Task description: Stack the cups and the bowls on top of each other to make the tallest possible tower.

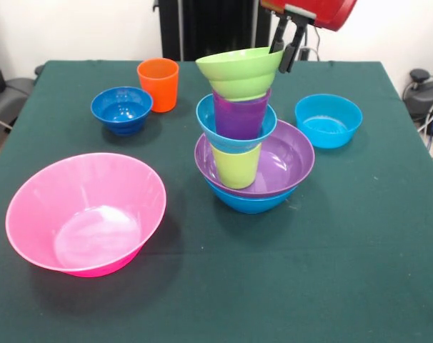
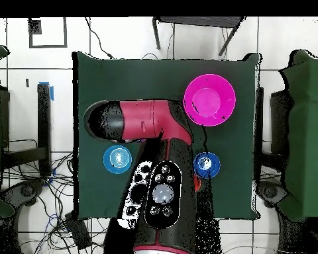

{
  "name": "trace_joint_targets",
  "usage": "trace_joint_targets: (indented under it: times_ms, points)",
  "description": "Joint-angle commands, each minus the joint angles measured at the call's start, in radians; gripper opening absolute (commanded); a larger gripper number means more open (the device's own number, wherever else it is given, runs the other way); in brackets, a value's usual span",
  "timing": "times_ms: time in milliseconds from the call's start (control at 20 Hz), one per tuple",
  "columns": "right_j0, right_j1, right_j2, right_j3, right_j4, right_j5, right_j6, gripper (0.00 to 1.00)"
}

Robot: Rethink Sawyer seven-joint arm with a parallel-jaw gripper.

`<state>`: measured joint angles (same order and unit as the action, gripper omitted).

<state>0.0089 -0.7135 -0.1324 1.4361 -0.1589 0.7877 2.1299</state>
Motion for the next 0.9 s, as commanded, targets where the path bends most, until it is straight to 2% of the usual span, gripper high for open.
trace_joint_targets:
  times_ms: [50, 250, 900]
  points:
    - [-0.023, 0.039, 0.088, 0.071, -0.093, -0.01, -0.121, 0.0]
    - [-0.027, 0.04, 0.093, 0.068, -0.089, 0.015, -0.133, 0.0]
    - [-0.05, 0.077, 0.119, -0.026, -0.091, 0.16, -0.194, 0.0]
